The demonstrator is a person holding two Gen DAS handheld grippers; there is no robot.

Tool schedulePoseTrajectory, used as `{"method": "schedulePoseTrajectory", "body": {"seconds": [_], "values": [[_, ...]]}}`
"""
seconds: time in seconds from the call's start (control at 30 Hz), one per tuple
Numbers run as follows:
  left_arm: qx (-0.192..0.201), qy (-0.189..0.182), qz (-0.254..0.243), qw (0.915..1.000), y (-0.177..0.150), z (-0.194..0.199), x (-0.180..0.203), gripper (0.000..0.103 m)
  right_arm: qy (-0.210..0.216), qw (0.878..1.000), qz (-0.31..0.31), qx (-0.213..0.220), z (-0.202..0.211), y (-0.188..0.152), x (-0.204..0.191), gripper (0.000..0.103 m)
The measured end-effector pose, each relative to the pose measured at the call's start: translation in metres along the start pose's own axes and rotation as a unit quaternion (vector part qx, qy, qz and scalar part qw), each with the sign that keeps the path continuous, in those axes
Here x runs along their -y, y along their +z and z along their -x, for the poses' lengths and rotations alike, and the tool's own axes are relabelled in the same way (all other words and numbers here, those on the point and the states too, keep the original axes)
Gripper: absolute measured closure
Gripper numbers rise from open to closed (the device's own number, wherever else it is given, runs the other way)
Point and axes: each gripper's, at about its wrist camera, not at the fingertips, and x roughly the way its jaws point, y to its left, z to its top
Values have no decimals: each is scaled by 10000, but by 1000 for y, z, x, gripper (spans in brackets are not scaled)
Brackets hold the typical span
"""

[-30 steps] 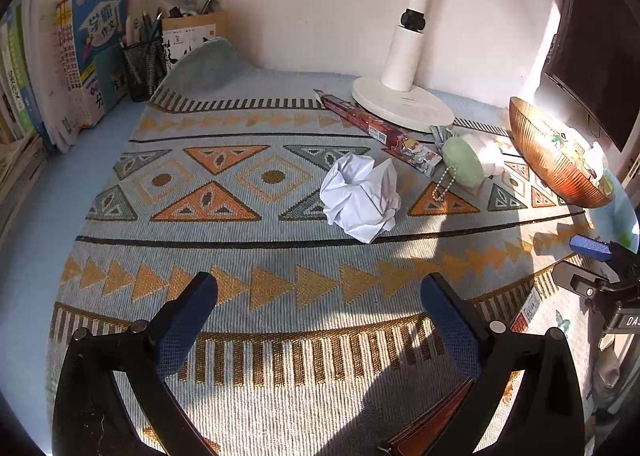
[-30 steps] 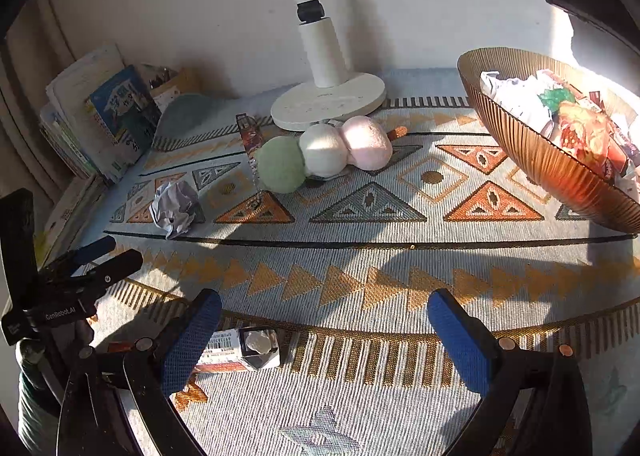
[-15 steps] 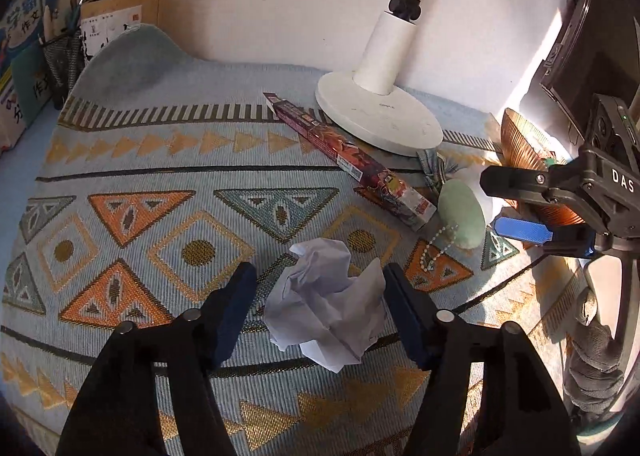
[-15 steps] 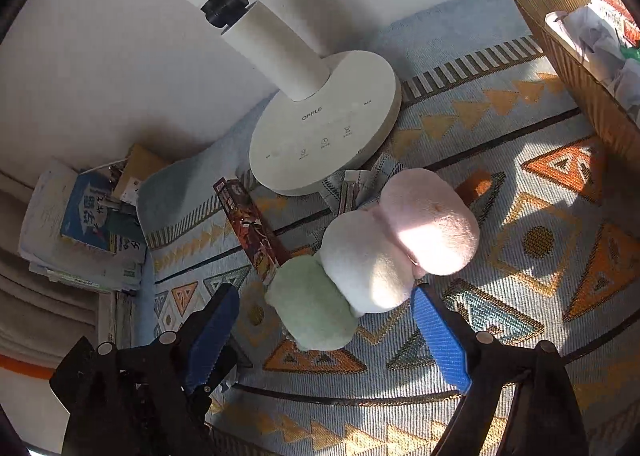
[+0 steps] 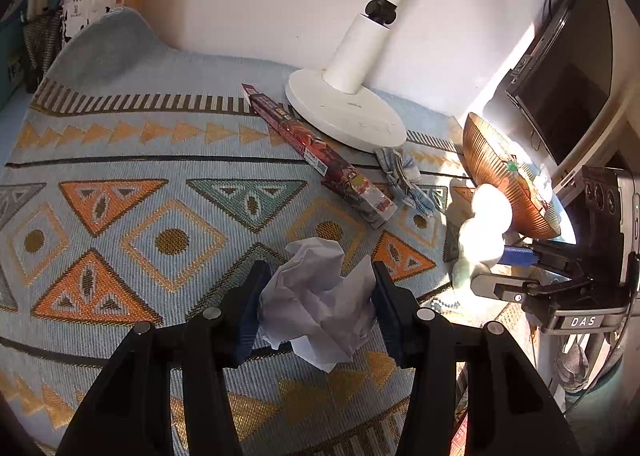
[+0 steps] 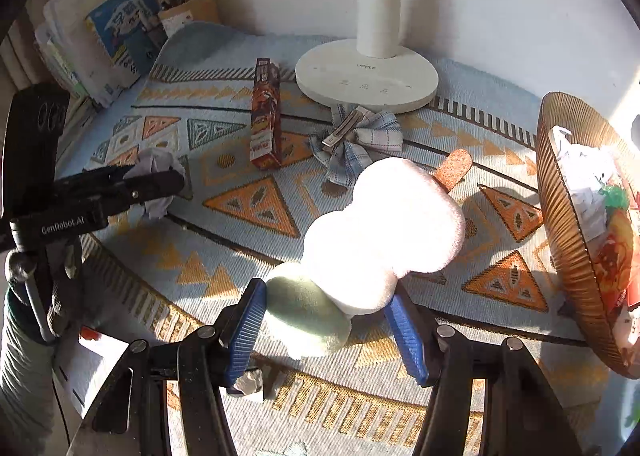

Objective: Organize objects
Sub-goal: 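Grasp a white paper ball with the left tool while the right tool grasps the plush balls, then carry the paper ball and plush balls into the amber bowl and release them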

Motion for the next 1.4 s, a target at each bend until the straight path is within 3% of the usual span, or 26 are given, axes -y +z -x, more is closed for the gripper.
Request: {"method": "schedulePoseTrajectory", "body": {"seconds": [0.1,0.2,0.27,0.4,0.5,0.57,0.67,0.73,0.8,0.93,0.97,1.0,1.2,1.4], "values": [[-15,89,-158,9998,-2,-1,7,55,-235,9986,422,-226,10,-16,9,41],[-89,65,-233,9997,-3,-3,10,55,-1169,9919,469,-193,21,-24,19,33],[-82,38,-206,9997,-2,-3,9,55,-1370,9902,267,-90,26,-27,24,32],[-78,87,-262,9996,-4,-3,11,55,-889,9947,-504,-97,23,-36,30,32],[-76,181,-425,9989,-6,-3,17,54,-333,9904,-1343,-72,15,-37,41,32],[-69,263,-577,9980,-8,-4,23,54,-176,9798,-1992,51,7,-35,51,32],[-9,432,-782,9960,-10,-3,30,54,-393,9593,-2761,442,2,-32,69,31],[21,509,-850,9951,-11,-3,32,54,-222,9482,-3128,499,-3,-31,71,30],[29,547,-873,9947,-10,-3,33,54,-324,9394,-3336,722,-5,-26,71,29],[31,572,-877,9945,-10,-3,33,54,-1061,9456,-2984,743,-16,-13,49,29],[26,579,-875,9945,-10,-3,33,55,-1297,9490,-2773,748,-17,-14,42,32],[23,591,-875,9944,-9,-3,34,55,-1416,9522,-2576,825,-16,-16,35,42],[97,823,-949,9920,-11,-2,36,54,-710,9744,-1802,1141,6,-50,16,48],[6,860,-1113,9901,-9,-1,42,55,-590,9672,-1627,1861,77,-81,33,48]]}}
